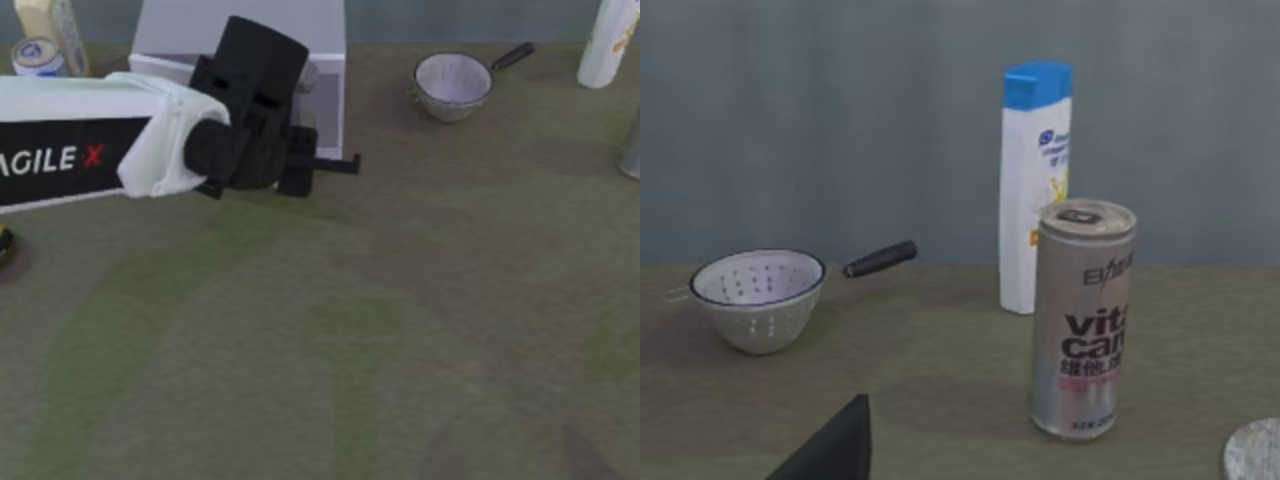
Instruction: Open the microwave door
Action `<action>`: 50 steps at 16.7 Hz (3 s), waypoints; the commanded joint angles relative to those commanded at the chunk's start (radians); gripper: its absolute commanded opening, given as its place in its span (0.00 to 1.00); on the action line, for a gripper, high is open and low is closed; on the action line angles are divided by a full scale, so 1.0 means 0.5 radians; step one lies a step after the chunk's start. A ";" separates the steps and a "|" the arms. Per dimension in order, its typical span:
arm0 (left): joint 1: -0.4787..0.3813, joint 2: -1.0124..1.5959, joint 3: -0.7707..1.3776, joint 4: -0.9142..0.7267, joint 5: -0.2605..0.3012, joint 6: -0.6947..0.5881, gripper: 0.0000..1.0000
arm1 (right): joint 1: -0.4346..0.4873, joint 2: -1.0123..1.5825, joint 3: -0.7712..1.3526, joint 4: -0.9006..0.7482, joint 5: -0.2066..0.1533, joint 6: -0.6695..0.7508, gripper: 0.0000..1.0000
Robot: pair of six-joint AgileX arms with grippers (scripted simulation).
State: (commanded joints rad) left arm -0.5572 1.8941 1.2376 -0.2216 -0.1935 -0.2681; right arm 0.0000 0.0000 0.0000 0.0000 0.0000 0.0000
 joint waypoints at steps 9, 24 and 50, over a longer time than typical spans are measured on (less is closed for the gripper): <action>0.026 -0.068 -0.089 0.045 0.085 0.102 0.00 | 0.000 0.000 0.000 0.000 0.000 0.000 1.00; 0.030 -0.071 -0.098 0.046 0.089 0.109 0.00 | 0.000 0.000 0.000 0.000 0.000 0.000 1.00; 0.061 -0.132 -0.181 0.080 0.174 0.210 0.00 | 0.000 0.000 0.000 0.000 0.000 0.000 1.00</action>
State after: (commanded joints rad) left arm -0.5269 1.8281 1.1470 -0.1818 -0.1065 -0.1631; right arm 0.0000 0.0000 0.0000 0.0000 0.0000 0.0000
